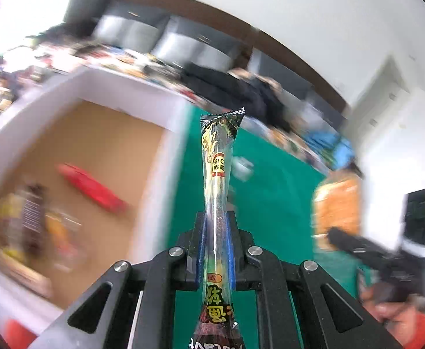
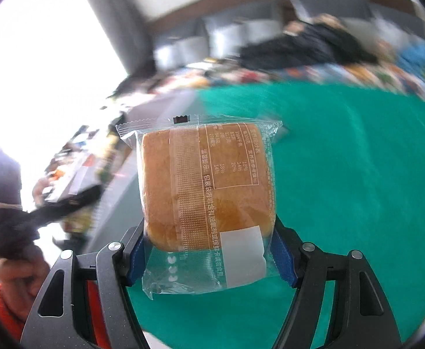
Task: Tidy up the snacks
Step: 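Carry the stick snack and bread pack into the white box and open both grippers, then return both tools over the remaining snacks on the bed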
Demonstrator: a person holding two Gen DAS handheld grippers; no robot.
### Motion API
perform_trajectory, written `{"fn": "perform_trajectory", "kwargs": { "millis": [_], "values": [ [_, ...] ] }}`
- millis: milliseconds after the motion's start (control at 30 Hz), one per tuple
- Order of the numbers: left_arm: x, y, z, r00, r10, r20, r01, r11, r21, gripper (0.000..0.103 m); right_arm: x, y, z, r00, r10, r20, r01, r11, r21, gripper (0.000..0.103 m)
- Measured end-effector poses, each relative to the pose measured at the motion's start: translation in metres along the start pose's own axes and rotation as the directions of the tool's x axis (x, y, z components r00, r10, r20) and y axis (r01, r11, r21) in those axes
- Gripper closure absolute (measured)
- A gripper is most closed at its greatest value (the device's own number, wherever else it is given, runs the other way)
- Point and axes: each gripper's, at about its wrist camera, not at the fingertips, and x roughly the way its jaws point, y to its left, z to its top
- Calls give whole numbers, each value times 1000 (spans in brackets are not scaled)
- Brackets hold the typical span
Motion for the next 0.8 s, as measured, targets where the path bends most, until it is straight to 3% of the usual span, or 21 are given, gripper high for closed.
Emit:
{"fn": "perform_trajectory", "kwargs": {
  "millis": [100, 167, 200, 233, 267, 333, 433, 500, 567, 633, 667, 700, 800],
  "values": [
    [-16, 47, 18, 989, 147, 21, -146, 989, -24, 89, 24, 77, 39, 992, 122, -11, -123, 988, -95, 29],
    [-19, 80, 25, 950, 313, 4, -313, 949, -27, 63, 46, 117, 53, 981, 188, -52, -193, 974, -121, 26],
    [-21, 96, 26, 922, 388, -10, -388, 921, -36, 28, 64, 141, 60, 972, 211, -104, -223, 966, -127, 20],
    [-24, 112, 25, 894, 448, -15, -448, 892, -55, 12, 79, 156, 63, 963, 223, -151, -243, 962, -124, 19],
    [-30, 124, 23, 877, 481, -4, -480, 874, -74, 12, 89, 165, 61, 957, 223, -184, -247, 962, -119, 19],
    [-40, 140, 18, 868, 497, 6, -493, 862, -114, 12, 107, 180, 61, 951, 200, -234, -229, 967, -106, 19],
    [-55, 150, 4, 875, 482, 36, -469, 865, -178, 11, 101, 172, 56, 959, 208, -194, -230, 968, -99, 19],
    [-54, 142, -4, 895, 443, 46, -427, 884, -191, 11, 94, 157, 49, 973, 171, -154, -190, 974, -123, 19],
    [-58, 129, -14, 919, 391, 59, -376, 910, -177, 11, 90, 132, 38, 989, 95, -110, -111, 982, -155, 19],
    [-54, 96, -22, 949, 307, 68, -297, 946, -134, 11, 96, 89, 17, 995, -56, -84, 38, 979, -201, 19],
    [-48, 73, -26, 965, 253, 66, -246, 965, -94, 11, 98, 73, 13, 990, -113, -87, 93, 973, -210, 19],
    [-43, 53, -30, 977, 204, 59, -201, 978, -51, 11, 102, 42, -6, 970, -221, -96, 196, 955, -221, 19],
    [-21, -2, -42, 996, 93, 8, -94, 993, 76, 9, 94, -26, -46, 915, -389, -111, 362, 909, -205, 19]
  ]
}}
